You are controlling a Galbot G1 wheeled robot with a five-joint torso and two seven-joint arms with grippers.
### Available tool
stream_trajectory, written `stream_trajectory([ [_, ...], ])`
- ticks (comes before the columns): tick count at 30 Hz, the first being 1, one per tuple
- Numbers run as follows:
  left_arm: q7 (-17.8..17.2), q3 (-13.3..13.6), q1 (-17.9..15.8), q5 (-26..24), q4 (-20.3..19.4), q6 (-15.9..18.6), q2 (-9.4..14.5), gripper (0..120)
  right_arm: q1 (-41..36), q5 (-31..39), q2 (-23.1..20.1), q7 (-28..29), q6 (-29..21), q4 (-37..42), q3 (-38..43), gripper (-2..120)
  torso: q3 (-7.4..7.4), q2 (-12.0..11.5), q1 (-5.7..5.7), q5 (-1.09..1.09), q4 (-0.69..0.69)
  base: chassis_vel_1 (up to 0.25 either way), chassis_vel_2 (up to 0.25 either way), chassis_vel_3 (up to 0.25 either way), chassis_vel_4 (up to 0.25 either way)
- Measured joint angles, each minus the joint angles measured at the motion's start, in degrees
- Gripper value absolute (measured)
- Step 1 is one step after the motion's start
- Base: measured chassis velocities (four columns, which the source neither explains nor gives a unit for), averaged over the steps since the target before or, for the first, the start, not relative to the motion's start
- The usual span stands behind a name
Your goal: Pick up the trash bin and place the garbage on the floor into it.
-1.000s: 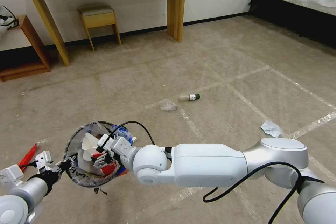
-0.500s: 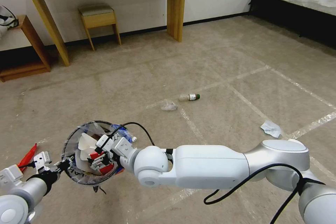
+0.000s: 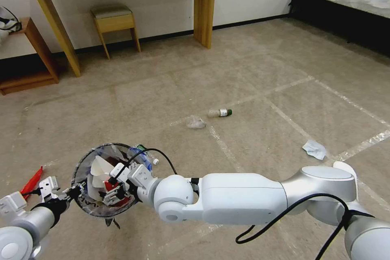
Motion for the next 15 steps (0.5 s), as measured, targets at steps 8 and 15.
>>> stream_trajectory([
  [8, 0.13, 0.01, -0.05, -0.1, 0.09, 0.03, 0.04, 0, -0.36, 1.28, 0.32, -0.36, 0.43, -0.02, -0.14, 97, 0.0, 0.0, 0.0, 0.0, 0.0, 0.0, 0.0, 0.0, 0.0],
  [15, 0.22, 0.03, -0.11, -0.09, 0.43, 0.04, 0.03, 0, -0.45, 1.58, 0.2, -0.53, 0.91, 0.64, 0.48, 97, 0.0, 0.0, 0.0, 0.0, 0.0, 0.0, 0.0, 0.0, 0.0],
])
